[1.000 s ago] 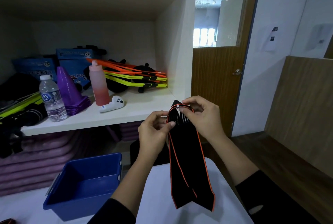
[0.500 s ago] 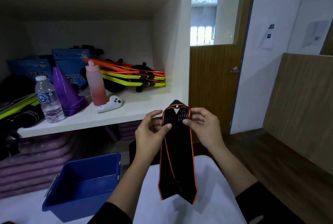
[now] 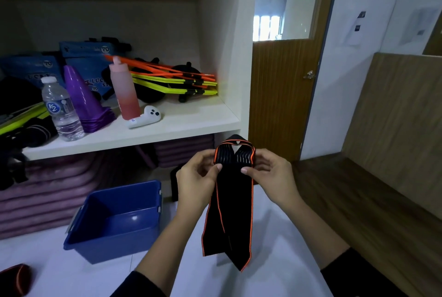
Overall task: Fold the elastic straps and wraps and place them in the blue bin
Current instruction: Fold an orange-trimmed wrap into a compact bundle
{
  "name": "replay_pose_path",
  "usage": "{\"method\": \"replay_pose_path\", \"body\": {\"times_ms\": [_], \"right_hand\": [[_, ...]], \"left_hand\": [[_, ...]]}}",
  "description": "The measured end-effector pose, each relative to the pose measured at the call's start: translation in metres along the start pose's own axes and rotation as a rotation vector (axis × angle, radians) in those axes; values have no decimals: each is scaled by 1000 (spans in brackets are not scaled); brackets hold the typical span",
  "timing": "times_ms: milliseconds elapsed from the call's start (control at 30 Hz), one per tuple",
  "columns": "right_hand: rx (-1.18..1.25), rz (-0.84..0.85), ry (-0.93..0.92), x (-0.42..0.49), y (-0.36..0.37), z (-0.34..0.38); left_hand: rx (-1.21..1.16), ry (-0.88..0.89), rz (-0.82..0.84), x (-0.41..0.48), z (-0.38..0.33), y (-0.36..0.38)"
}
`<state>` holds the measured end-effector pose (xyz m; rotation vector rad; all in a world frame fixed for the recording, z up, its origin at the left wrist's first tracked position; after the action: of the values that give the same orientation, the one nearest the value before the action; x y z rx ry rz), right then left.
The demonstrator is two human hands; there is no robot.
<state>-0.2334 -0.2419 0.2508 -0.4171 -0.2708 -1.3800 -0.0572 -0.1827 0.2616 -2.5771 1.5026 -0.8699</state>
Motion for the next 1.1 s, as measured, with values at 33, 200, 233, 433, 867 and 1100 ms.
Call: {"method": "replay_pose_path", "body": {"times_ms": [33,200,233,433,867,1100], "right_hand": [[13,7,2,-3,1,5],[101,53,9,-13,7,31],[121,59,15,-14,8,33],[83,61,207,-5,31,-26],[-135,34,622,-8,102,-257],[-123,10,575,31,115,-320]], "left_hand": [[3,17,0,-2,-4,-5],[-39,24,-14,-11,-15,-30],[-43,18,-21,-11,-15,-34],[77,-183,31,3,37,-22],[450,-588,207,-7,262,58],[453,-657,178,22,329,89]]}}
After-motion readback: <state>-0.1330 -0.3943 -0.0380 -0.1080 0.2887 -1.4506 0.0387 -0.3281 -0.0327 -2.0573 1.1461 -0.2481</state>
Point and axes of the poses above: each hand's wrist, its own x-axis towards the middle knuckle, its own y-axis out of the palm, z = x × y, the point moved 8 cm from there along x, towards the middle knuckle, and after that the axes turned 9 degrees about x, right-handed, at the moved point
